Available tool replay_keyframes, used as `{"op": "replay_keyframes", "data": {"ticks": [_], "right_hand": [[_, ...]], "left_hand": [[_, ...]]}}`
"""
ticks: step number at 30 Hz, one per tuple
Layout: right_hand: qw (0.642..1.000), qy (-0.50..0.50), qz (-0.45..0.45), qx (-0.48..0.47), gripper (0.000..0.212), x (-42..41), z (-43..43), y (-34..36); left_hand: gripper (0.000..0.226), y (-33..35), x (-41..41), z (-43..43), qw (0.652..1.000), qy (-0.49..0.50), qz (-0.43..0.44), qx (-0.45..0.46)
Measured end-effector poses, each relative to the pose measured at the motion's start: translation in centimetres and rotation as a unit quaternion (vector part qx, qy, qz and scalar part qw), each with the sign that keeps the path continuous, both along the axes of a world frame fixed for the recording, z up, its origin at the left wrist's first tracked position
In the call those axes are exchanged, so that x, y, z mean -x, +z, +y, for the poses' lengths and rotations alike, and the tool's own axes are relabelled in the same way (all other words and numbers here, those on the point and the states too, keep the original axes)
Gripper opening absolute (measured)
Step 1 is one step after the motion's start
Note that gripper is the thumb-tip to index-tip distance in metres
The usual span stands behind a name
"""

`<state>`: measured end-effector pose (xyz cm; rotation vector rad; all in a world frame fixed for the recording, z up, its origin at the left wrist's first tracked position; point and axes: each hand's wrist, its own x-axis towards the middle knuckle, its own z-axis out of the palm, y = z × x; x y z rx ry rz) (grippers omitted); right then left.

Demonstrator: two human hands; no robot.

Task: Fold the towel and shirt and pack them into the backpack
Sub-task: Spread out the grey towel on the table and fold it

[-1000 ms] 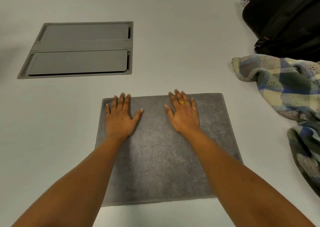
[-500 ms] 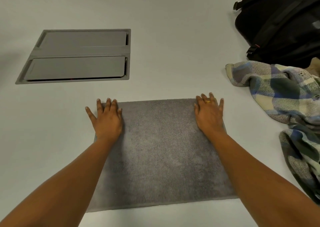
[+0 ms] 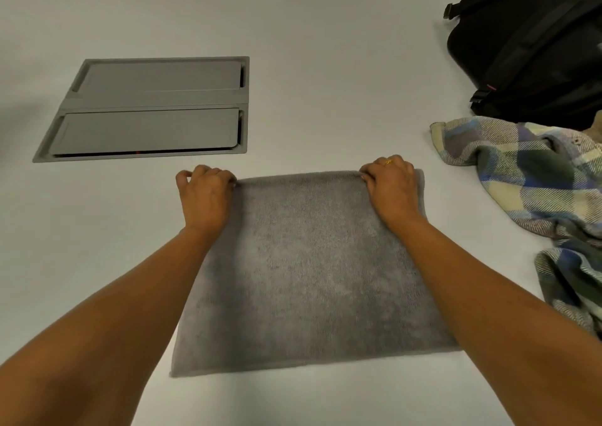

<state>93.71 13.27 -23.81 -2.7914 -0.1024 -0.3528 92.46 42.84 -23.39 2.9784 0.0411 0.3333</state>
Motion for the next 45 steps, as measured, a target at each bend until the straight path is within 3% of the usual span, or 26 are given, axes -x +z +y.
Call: {"op": "replay_keyframes", "data": {"ticks": [7, 13, 18, 25, 29, 31, 33, 37, 42, 45], "right_hand": [[0.989, -0.059, -0.122, -0.066, 0.016, 1.1, 0.0, 3.3], [0.993, -0.025, -0.101, -0.056, 0.01, 8.2, -1.7, 1.8], [0.994, -0.004, -0.098, -0.04, 0.007, 15.2, -2.5, 0.2], [0.996, 0.035, -0.083, 0.001, 0.005, 23.1, -2.7, -1.8], [0.999, 0.011, -0.039, -0.031, 0.013, 24.6, -2.6, -2.2], [0.994, -0.037, -0.035, -0.099, 0.011, 24.7, -2.3, -1.2], [0.974, -0.131, -0.036, -0.18, 0.012, 24.6, -2.2, -0.3], [0.913, -0.297, -0.014, -0.281, 0.024, 24.1, -3.1, 0.4], [0.879, -0.35, 0.062, -0.317, 0.045, 23.3, -3.5, 0.9], [0.865, -0.374, 0.089, -0.322, 0.046, 22.5, -3.6, 1.3]], "left_hand": [[0.023, 3.4, 0.3, -1.0, 0.994, 0.05, -0.084, 0.043], [0.021, 4.2, 6.7, -1.7, 0.992, 0.057, -0.077, 0.087], [0.006, 2.3, 13.8, -1.3, 0.989, 0.005, -0.1, 0.107], [0.013, -0.9, 21.7, -0.4, 0.991, -0.034, -0.068, 0.106], [0.012, -1.7, 23.3, -0.1, 0.993, -0.038, -0.023, 0.11], [0.01, -1.6, 23.4, -0.1, 0.988, 0.005, -0.03, 0.151], [0.014, -1.2, 23.3, 0.0, 0.964, 0.101, -0.037, 0.242], [0.034, -0.5, 22.8, 0.1, 0.882, 0.255, -0.028, 0.394], [0.029, 0.5, 22.0, -0.3, 0.816, 0.338, 0.005, 0.469], [0.025, 1.0, 21.9, 0.0, 0.807, 0.353, 0.016, 0.473]]}}
